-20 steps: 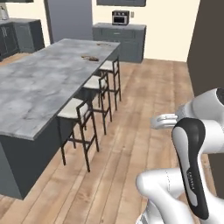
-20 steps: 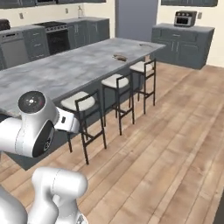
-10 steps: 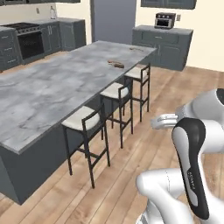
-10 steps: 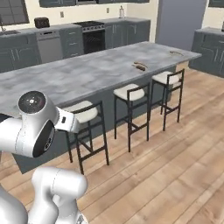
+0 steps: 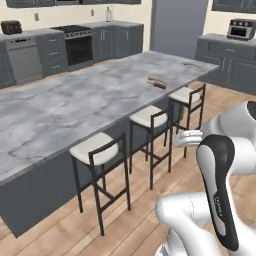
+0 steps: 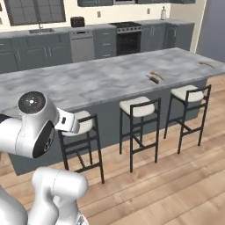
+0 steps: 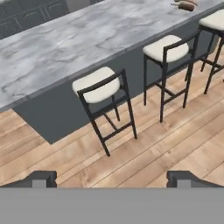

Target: Pick up the metallic utensils from the counter and place them in the open drawer. Make sure not to pick up any wooden utensils.

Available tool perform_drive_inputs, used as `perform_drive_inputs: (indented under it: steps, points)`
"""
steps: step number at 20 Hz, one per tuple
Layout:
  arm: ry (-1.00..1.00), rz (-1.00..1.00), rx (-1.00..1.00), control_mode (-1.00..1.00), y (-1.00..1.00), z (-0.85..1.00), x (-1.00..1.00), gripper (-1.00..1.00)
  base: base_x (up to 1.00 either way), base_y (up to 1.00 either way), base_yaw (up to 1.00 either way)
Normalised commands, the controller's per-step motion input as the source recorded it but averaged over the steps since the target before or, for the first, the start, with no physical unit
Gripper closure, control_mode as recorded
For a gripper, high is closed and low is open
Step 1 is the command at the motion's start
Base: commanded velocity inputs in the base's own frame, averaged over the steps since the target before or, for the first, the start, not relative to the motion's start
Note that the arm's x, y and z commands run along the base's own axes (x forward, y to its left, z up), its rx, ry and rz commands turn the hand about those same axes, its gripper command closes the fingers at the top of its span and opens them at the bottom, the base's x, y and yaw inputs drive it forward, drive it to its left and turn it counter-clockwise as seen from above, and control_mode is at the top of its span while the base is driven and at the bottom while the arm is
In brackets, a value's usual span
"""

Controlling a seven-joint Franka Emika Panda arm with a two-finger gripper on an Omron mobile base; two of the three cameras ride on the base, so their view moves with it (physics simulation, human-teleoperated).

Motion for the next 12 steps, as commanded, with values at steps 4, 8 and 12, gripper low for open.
perform_drive_inputs:
  steps: [4,8,12]
  points:
    - [0.0,0.0,0.0,1.0,0.0,0.0,0.0,-1.0,0.81,-0.76,0.43]
    - [0.0,0.0,0.0,1.0,0.0,0.0,0.0,-1.0,0.76,-0.74,0.45]
    - [0.0,0.0,0.0,1.0,0.0,0.0,0.0,-1.0,0.65,-0.65,0.44]
